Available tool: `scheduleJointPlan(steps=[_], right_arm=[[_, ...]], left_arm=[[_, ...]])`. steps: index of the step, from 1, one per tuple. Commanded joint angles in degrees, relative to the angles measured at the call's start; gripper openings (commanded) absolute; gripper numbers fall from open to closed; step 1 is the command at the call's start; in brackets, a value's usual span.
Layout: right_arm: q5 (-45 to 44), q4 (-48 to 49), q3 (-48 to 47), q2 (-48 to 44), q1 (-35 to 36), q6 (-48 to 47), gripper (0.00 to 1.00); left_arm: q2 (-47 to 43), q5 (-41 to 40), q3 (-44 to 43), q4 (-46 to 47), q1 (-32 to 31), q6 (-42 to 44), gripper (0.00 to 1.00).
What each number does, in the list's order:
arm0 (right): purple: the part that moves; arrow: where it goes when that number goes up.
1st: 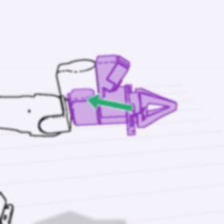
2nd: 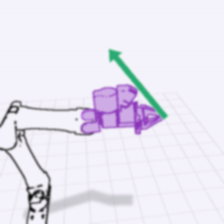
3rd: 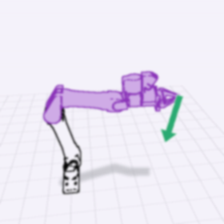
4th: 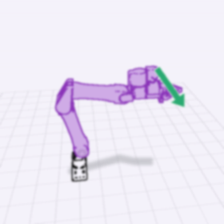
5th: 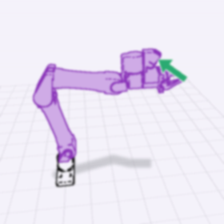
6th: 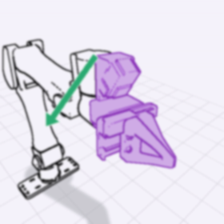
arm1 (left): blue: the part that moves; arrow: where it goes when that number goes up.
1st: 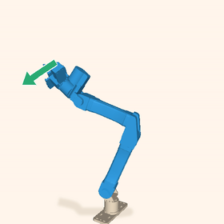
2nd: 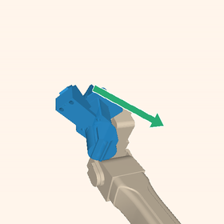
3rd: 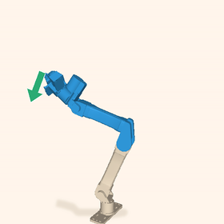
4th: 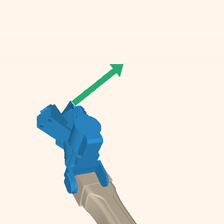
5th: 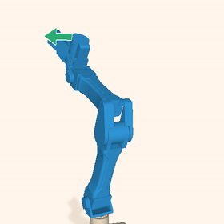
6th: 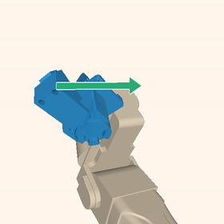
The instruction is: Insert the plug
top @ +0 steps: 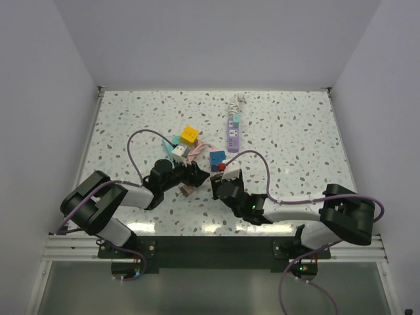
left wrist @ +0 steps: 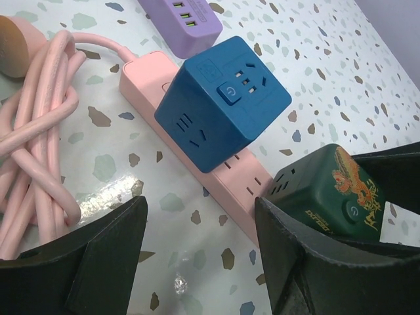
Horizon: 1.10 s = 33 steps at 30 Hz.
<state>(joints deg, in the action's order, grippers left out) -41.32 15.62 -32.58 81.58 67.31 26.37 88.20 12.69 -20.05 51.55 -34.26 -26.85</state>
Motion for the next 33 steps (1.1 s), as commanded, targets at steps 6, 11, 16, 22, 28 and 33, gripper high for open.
scheduleJointPlan(steps=[6, 11, 16, 22, 28, 33], right_arm=[[12.8, -8.9, 3.0, 5.0, 2.7, 6.9, 0.00], [12.8, -9.7, 3.9, 5.7, 2.7, 8.1, 0.00], [13.3, -9.3, 4.4, 8.9, 3.0, 8.9, 0.00], [12.8, -10.0, 5.1, 11.1, 4.6, 11.0, 0.00], [13.7, -10.6, 6.8, 13.9, 6.8, 15.0, 0.00], [15.6, -8.9, 9.2, 15.7, 8.0, 18.7, 0.00]], left_arm=[[-3.6, 0.7, 1.0, 0.7, 1.3, 0.6, 0.71], [-4.7, 0.7, 1.3, 0.6, 1.7, 0.5, 0.71], [-5.1, 1.0, 1.7, 0.6, 2.2, 0.5, 0.71], [-5.7, 1.5, 2.1, 0.6, 3.1, 0.6, 0.71], [-6.8, 2.2, 2.6, 0.5, 3.9, 0.5, 0.71], [-7.5, 2.6, 2.9, 0.3, 4.7, 0.4, 0.70]])
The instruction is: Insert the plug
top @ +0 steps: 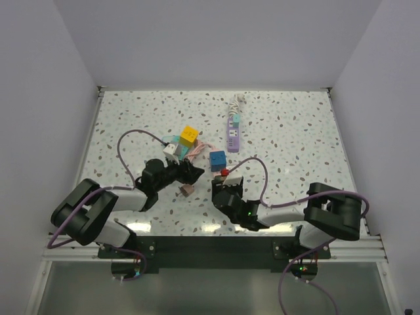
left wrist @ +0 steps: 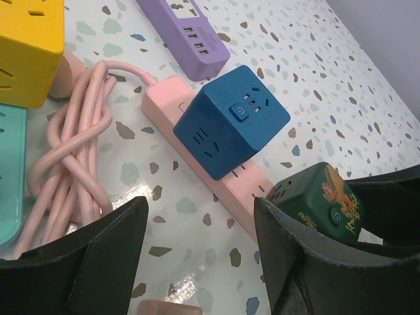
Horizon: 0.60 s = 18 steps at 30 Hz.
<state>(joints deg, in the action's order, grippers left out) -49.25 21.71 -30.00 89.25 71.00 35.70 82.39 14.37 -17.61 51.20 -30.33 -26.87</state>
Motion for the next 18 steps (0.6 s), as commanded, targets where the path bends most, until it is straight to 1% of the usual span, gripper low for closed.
scheduleJointPlan(steps=[1, 5, 9, 14, 15, 18], right_arm=[[23.9, -14.4, 7.0, 8.9, 4.5, 9.7, 0.00], [24.4, -12.8, 7.9, 10.9, 4.6, 10.4, 0.00], [23.6, -12.8, 5.4, 10.9, 4.6, 8.1, 0.00], [21.9, -11.1, 1.1, 10.8, 4.1, 1.4, 0.00], [22.2, -10.4, 0.6, 10.9, 3.0, 0.3, 0.00], [25.6, -6.0, -0.6, 10.9, -0.2, -4.1, 0.00]], left_arm=[[-1.9, 0.9, 0.6, 0.7, 0.8, 0.3, 0.70], [-2.7, 0.9, 0.9, 0.6, 1.1, 0.2, 0.70], [-5.1, -0.2, 1.4, -0.4, 1.2, -0.1, 0.71], [-14.1, -5.9, 2.2, -7.4, 1.3, 1.1, 0.74], [-15.5, -6.7, 2.5, -9.7, 1.3, 1.4, 0.74], [-20.3, -9.1, 3.6, -12.6, 1.6, 1.6, 0.74]])
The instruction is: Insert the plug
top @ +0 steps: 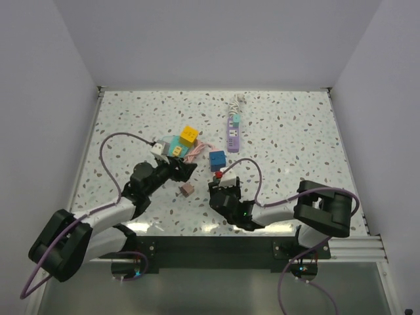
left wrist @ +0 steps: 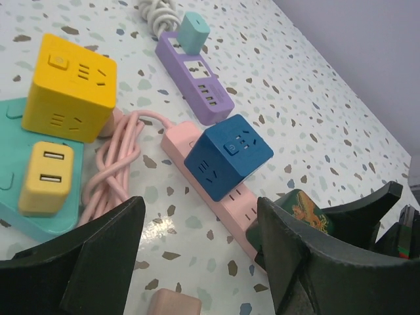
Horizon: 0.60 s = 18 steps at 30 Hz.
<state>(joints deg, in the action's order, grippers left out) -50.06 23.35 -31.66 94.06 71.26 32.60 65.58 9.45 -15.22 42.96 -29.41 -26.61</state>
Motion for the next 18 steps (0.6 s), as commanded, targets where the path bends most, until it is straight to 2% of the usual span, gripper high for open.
scheduleJointPlan(steps=[1, 7, 18], right_arm=[[27.1, -5.5, 0.2, 6.2, -1.2, -3.5, 0.00], [34.8, 0.7, -5.5, 9.5, -6.4, -10.7, 0.00], [39.3, 0.6, -22.5, 19.3, -10.1, -15.4, 0.00]], left_arm=[[-5.7, -4.6, 1.7, -4.9, 0.8, 1.0, 0.74], [-12.1, -7.3, 3.7, -9.3, 0.9, 1.1, 0.76], [-16.9, -9.0, 5.1, -13.4, 0.9, 0.8, 0.77]])
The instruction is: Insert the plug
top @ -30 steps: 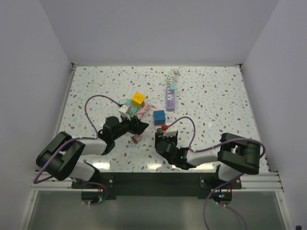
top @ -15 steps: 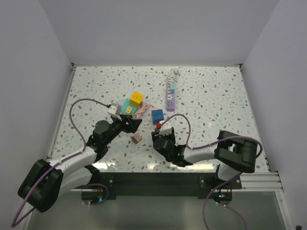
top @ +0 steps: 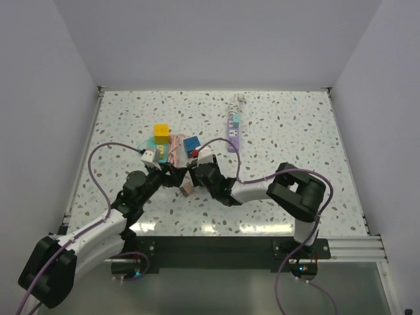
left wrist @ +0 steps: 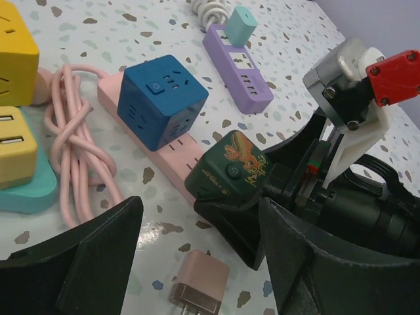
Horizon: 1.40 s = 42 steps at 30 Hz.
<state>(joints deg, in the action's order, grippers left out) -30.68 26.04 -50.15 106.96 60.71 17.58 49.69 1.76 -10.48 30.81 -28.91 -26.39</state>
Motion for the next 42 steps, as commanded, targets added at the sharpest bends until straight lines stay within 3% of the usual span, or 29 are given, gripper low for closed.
scheduleJointPlan(steps=[1, 9, 10, 12, 14, 18, 23, 25, 34, 42], right_arm=[[20.1, -2.7, -6.6, 7.0, 0.5, -1.2, 0.00], [20.2, -6.1, -11.9, 5.6, -0.1, -3.1, 0.00], [20.1, -6.2, -11.2, 4.7, -0.2, -3.0, 0.06], [20.0, -6.0, -10.0, 1.4, -0.1, -2.9, 0.34], [20.0, -5.6, -8.2, -0.7, -0.2, -3.3, 0.50], [21.7, -5.3, -5.1, -5.5, 0.0, -3.1, 0.69], [20.8, -4.5, -2.0, -12.5, 0.5, -3.4, 0.75], [20.5, -5.2, -0.8, -14.1, 1.0, -4.2, 0.86], [17.7, -3.1, 5.2, -17.7, 6.7, -4.8, 0.89], [19.6, 4.1, 6.3, -11.7, 9.5, -4.7, 0.89]], left_arm=[[-1.3, -1.3, 0.3, -1.7, 0.4, 0.6, 0.77], [-4.9, -1.6, 0.8, -5.0, 0.5, 0.0, 0.78], [-5.5, -3.1, 0.7, -5.3, 0.5, 0.0, 0.79], [-6.0, -3.6, 0.6, -6.4, 0.5, -0.2, 0.80], [-6.5, -4.0, 0.5, -6.8, 0.5, -0.3, 0.80], [-6.4, -4.0, 0.2, -7.3, 0.5, -0.3, 0.81], [-6.5, -4.0, -0.2, -7.9, 0.4, -0.3, 0.81], [-6.4, -4.0, -0.2, -8.0, 0.5, -0.2, 0.81], [-6.2, -4.0, -0.2, -8.6, 0.5, -0.4, 0.82], [-6.4, -3.6, 0.7, -8.6, 0.4, -1.4, 0.82]])
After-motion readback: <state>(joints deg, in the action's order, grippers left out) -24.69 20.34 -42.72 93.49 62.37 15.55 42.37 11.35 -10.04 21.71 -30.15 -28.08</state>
